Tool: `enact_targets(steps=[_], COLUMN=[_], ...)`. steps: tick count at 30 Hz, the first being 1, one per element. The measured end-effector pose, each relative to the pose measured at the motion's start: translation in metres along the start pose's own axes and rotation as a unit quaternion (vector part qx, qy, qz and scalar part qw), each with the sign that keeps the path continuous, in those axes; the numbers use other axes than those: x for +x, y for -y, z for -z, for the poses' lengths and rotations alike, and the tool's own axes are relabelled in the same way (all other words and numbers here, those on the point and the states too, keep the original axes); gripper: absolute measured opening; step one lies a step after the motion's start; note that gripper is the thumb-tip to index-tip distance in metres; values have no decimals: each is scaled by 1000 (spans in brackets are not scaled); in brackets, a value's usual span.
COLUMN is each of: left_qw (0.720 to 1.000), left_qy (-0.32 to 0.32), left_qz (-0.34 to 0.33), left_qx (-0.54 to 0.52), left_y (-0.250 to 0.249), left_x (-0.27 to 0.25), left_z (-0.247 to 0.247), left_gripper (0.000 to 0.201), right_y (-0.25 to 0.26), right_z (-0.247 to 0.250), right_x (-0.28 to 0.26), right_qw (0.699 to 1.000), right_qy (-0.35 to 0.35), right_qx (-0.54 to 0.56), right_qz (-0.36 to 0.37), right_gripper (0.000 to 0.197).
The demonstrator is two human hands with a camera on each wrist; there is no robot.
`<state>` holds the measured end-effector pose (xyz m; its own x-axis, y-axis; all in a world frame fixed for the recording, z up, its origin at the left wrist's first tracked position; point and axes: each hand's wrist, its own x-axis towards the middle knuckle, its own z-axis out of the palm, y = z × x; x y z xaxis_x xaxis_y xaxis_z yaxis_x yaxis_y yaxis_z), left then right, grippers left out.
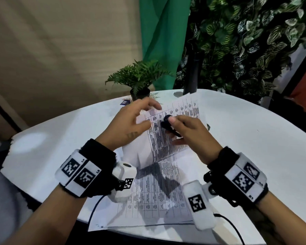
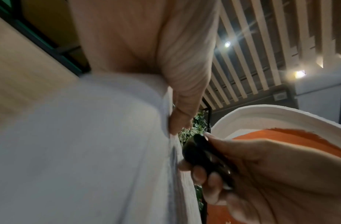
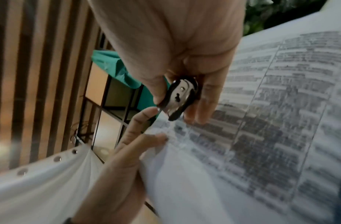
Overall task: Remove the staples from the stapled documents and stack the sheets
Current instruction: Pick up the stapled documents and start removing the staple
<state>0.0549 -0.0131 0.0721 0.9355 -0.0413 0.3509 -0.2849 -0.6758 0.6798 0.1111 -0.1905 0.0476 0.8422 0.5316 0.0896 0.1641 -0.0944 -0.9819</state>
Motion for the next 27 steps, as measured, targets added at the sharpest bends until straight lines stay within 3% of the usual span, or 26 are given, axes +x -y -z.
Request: enact_targets(steps=[2, 4, 9, 15, 18, 21, 24, 27], left_qw=[1000, 997, 997, 997, 997, 990, 982, 982], left_qy=[3, -8, -13, -26, -26, -44, -56, -27], left_qz=[5, 37, 41, 33, 41, 67, 87, 100], left_qx=[-25, -67, -68, -62, -62, -115, -161, -158], left_y=[-1, -1, -3, -3, 2, 7, 10, 9], left_x=[2, 4, 7, 9, 8, 8, 11, 14], left_z=[-4, -5, -9, -12, -13, -4, 6, 10], left_gripper=[19, 21, 15, 7, 4, 23, 38, 21], right_y=[4, 9, 12, 9, 6, -3, -12, -13], right_z=[-1, -1, -3, 2, 7, 18, 28, 31], right_x=[2, 1, 2, 1, 1, 0, -4, -7], right_qw=[995, 986, 979, 963, 977, 997, 995, 974], right_qy=[26, 51, 90, 105, 88, 9, -74, -111], right_qx=[82, 142, 164, 232, 181, 53, -69, -170], right_qz=[-47, -72, -79, -84, -75, -49, 21, 97], right_gripper=[31, 35, 42, 36, 32, 30, 19, 31])
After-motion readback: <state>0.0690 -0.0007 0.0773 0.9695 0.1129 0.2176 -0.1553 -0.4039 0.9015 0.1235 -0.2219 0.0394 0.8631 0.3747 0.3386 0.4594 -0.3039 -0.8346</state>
